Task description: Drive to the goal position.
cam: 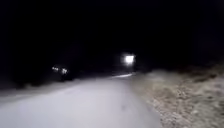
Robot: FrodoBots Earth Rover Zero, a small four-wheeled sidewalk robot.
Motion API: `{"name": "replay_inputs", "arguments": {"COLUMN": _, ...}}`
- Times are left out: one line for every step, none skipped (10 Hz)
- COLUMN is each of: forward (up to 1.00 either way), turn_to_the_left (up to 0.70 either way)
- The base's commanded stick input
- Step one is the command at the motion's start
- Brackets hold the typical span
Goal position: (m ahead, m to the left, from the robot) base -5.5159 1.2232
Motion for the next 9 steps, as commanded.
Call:
{"name": "replay_inputs", "arguments": {"forward": 1.0, "turn_to_the_left": 0.0}}
{"name": "replay_inputs", "arguments": {"forward": 1.0, "turn_to_the_left": 0.0}}
{"name": "replay_inputs", "arguments": {"forward": 1.0, "turn_to_the_left": 0.0}}
{"name": "replay_inputs", "arguments": {"forward": 1.0, "turn_to_the_left": 0.0}}
{"name": "replay_inputs", "arguments": {"forward": 1.0, "turn_to_the_left": 0.0}}
{"name": "replay_inputs", "arguments": {"forward": 1.0, "turn_to_the_left": 0.0}}
{"name": "replay_inputs", "arguments": {"forward": 1.0, "turn_to_the_left": 0.0}}
{"name": "replay_inputs", "arguments": {"forward": 1.0, "turn_to_the_left": 0.0}}
{"name": "replay_inputs", "arguments": {"forward": 1.0, "turn_to_the_left": 0.0}}
